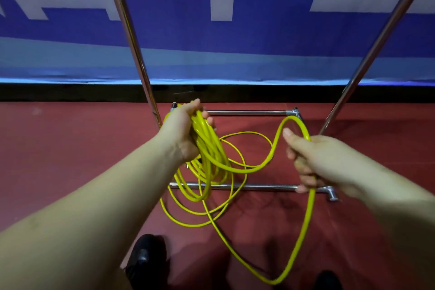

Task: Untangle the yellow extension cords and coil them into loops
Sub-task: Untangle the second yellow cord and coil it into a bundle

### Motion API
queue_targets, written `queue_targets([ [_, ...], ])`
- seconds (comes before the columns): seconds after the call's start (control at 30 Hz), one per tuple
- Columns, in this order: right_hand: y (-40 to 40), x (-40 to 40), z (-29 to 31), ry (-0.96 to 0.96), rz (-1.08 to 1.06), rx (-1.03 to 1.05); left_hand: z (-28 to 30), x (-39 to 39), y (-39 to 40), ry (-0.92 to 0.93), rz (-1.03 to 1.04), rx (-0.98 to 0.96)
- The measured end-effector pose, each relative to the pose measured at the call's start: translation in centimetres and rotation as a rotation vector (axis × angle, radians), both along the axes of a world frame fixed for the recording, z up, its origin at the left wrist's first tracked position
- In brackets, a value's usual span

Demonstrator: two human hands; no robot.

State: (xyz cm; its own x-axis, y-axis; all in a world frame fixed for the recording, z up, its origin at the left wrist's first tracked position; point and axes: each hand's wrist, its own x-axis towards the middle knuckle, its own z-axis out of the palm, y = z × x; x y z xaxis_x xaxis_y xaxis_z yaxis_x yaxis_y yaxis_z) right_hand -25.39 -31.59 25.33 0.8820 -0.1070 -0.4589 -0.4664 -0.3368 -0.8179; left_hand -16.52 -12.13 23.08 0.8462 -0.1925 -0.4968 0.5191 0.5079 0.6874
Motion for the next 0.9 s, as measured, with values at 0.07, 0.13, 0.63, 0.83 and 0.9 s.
queue_targets([
  [0.07, -0.9, 0.2, 0.3, -0.010, -0.094, 0.064, 0.0, 0.1, 0.6, -0.037, -0.027, 0.022],
  [0.13, -1.6, 0.5, 1.0, -0.043, -0.239, 0.261, 0.1, 0.2, 1.1, -0.050, -0.050, 0.040],
  [0.63, 0.1, -0.9, 1.2, -0.191, 0.186, -0.121, 1.7, -3.9, -1.4, -0.300, -0.477, 0.334],
  [0.83, -0.5, 0.3, 1.7, 0.021, -0.309, 0.639, 1.9, -5.0, -1.9, -0.437, -0.673, 0.367],
  [0.9, -0.8, 0.7, 1.3, 0.047, -0.446, 0.800, 2.0, -5.3, -2.2, -0.437, -0.726, 0.372],
])
